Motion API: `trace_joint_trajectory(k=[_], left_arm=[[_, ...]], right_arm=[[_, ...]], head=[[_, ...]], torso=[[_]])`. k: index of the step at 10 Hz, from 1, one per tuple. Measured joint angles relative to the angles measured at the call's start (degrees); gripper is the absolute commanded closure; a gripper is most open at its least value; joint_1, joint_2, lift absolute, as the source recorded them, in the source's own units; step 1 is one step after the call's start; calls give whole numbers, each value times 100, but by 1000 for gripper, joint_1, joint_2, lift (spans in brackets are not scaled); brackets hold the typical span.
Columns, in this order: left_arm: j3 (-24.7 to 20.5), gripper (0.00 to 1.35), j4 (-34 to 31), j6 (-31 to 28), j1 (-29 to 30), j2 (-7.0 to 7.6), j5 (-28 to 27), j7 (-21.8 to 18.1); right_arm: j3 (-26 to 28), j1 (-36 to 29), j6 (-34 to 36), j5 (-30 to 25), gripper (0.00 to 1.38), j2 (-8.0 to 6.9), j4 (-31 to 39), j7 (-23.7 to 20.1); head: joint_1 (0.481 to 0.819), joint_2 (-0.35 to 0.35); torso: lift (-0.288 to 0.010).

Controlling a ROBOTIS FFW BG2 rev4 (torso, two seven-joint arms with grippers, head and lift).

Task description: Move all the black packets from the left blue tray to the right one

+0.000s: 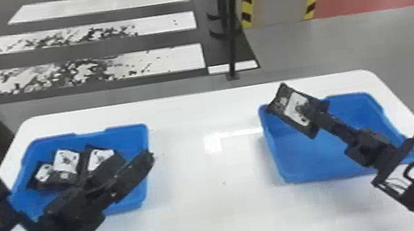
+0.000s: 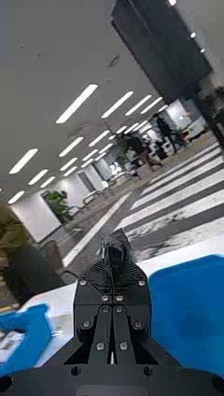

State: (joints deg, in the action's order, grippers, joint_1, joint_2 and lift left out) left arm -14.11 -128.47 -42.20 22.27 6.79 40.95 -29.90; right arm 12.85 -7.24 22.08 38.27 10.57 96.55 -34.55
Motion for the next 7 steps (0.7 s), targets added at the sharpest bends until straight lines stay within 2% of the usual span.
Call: trace_joint_trajectory(k=[2,4,5,6,7], left_arm=[[-196,114,-12,203,119,-32,6,-54],[-362,117,-13,284,184,-46,7,-70],[-413,119,-13,285,200,-53,7,-76],[-434,119,-14,277,202,-55,8,-77],[-438,119,-14,271,196,-56,8,-77]], right_arm=[[372,408,105,-582,1276,155,-448,171],[614,511,429,-1125,1196,205,-469,470],[656,424,638,-1263,757,207,-324,660],[667,249,759,-1340,251,193,-74,899],[674,21,785,-1464,35,180,307,1192]], head=[[695,-147],[695,-168],[695,-176],[695,-181],[695,-191]], torso=[[-140],[-140],[-140],[-140],[-140]])
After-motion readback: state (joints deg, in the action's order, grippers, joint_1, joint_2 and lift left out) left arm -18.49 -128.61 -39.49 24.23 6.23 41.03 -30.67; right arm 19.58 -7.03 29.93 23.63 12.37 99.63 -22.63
